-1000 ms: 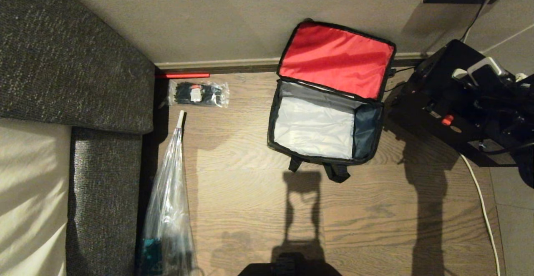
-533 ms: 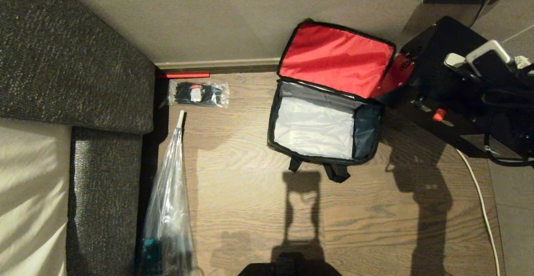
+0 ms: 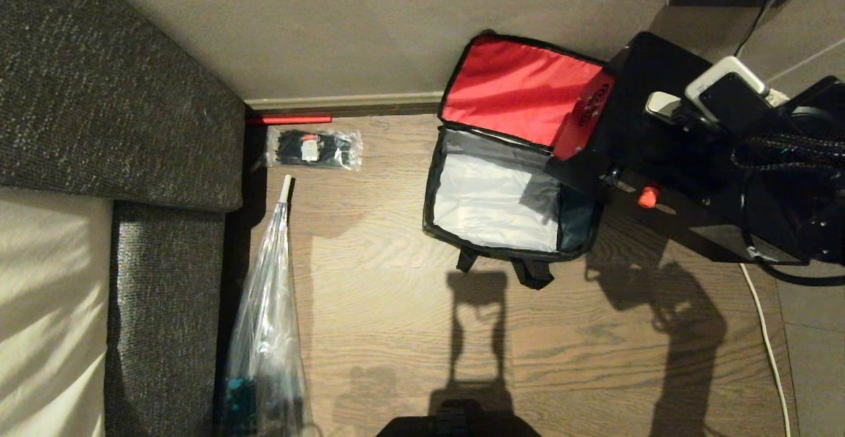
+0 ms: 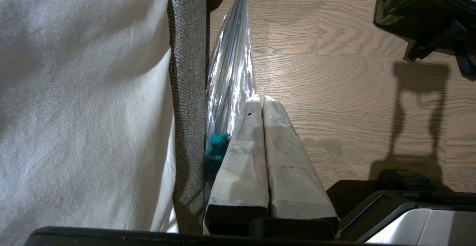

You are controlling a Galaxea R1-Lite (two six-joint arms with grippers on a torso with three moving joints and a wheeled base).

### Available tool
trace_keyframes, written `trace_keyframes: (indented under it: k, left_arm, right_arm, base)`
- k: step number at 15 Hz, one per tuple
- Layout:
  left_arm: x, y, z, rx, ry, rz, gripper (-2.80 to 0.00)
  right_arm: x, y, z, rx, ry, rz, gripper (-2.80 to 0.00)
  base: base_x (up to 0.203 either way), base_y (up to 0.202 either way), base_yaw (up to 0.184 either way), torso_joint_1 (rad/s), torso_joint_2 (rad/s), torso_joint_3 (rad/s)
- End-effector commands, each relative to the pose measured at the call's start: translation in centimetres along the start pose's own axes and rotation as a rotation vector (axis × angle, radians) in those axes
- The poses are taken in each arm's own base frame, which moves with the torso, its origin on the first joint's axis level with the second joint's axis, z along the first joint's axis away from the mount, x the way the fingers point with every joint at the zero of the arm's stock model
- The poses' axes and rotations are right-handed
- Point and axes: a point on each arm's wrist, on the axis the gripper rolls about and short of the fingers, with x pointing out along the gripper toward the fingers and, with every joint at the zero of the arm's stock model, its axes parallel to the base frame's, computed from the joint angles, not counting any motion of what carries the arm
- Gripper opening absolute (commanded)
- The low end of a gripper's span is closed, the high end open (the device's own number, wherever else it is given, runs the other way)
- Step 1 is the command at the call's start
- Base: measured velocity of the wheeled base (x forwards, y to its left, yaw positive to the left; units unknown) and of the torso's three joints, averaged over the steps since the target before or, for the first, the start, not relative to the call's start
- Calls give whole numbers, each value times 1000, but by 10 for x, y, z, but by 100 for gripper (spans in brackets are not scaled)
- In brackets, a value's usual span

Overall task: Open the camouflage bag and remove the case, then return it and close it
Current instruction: Place the black box back

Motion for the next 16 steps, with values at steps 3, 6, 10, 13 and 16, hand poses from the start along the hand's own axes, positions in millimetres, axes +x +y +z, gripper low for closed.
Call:
trace_keyframes:
  k: [3,6,10,13,16]
  left_arm:
    - [0,0,0,0,-1,1,-280]
    - [0,0,0,0,0,1,-280]
    - [0,0,0,0,-1,1,-280]
    - [0,0,0,0,0,1,-280]
    - [0,0,0,0,0,1,-280]
  right_arm:
    - [-12,8,24,23,-68,53,-280]
    - [-14,20,37,31,-100,82,-280]
    - [-20,42,52,26,-103,124,-280]
    - [-26,54,65,30,-119,151,-280]
    - [-27,71,77,25,-138,175,-280]
  base:
    - [0,0,0,0,0,0]
    - [0,0,0,0,0,0]
    - [0,0,0,0,0,0]
    - [0,0,0,0,0,0]
    - [0,0,0,0,0,0]
